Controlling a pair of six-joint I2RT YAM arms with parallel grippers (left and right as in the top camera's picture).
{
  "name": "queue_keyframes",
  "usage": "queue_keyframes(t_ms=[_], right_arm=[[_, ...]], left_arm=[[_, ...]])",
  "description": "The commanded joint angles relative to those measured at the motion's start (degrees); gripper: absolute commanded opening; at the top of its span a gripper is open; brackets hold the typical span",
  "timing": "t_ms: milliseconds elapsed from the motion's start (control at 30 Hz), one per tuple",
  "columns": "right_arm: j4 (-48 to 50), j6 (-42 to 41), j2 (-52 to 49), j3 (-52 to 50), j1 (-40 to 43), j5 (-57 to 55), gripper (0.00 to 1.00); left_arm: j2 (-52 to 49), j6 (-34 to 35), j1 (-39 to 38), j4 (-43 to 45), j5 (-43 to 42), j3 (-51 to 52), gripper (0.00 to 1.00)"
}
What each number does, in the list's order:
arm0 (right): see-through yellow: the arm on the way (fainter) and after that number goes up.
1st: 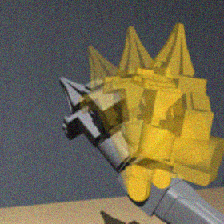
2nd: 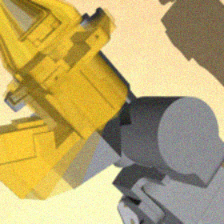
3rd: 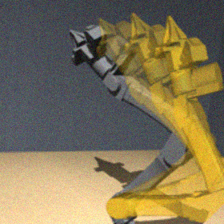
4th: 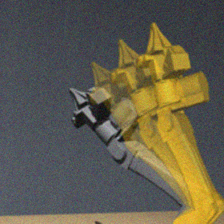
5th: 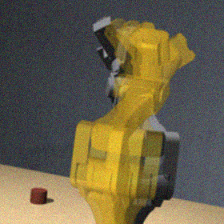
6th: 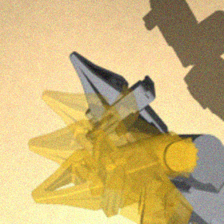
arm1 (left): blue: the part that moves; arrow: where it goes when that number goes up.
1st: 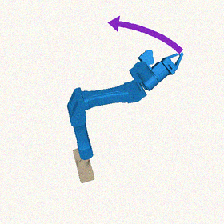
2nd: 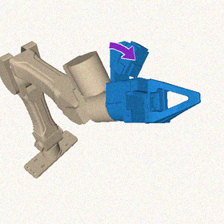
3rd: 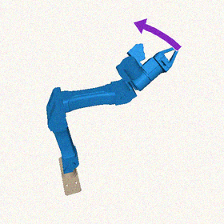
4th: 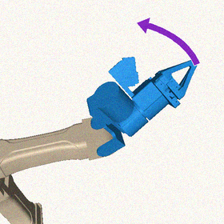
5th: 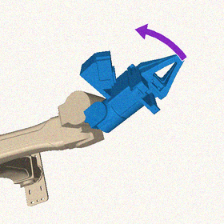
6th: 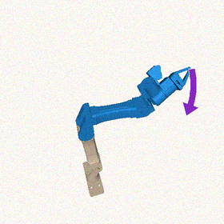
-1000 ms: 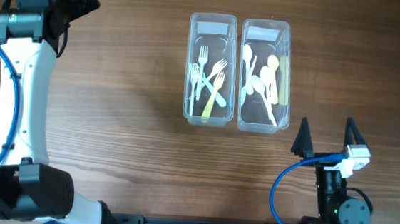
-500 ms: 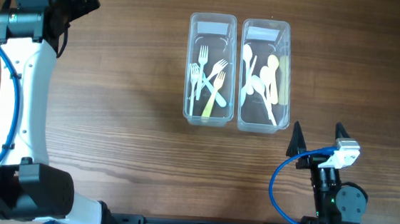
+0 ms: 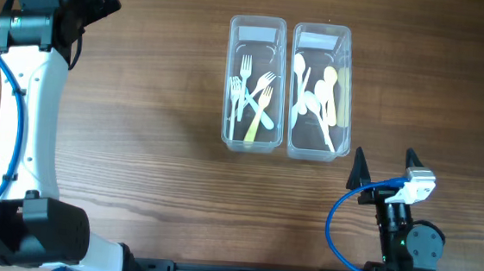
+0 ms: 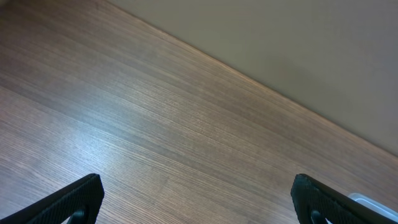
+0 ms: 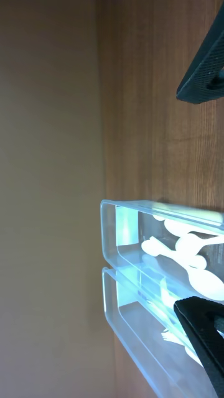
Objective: Pack container
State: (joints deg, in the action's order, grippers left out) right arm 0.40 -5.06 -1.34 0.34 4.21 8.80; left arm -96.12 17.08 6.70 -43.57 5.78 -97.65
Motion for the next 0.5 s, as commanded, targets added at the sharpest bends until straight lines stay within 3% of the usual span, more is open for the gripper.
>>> queue_keyframes(t_ms=[0,267,467], right_arm=[[0.2,0.4,-0.4,0.0,-0.3,0.4,1.00],[0.2,0.4,-0.4,0.0,-0.3,0.4,1.00],[0.2,0.4,-0.4,0.0,-0.3,0.4,1.00]], left_arm=[[-0.3,0.1,0.0,0.0,0.3,-0.1,1.00],[0.5,-0.3,0.0,0.0,1.0,-0.1,1.00],[10.4,0.0,0.0,0.0,1.0,0.1,1.00]])
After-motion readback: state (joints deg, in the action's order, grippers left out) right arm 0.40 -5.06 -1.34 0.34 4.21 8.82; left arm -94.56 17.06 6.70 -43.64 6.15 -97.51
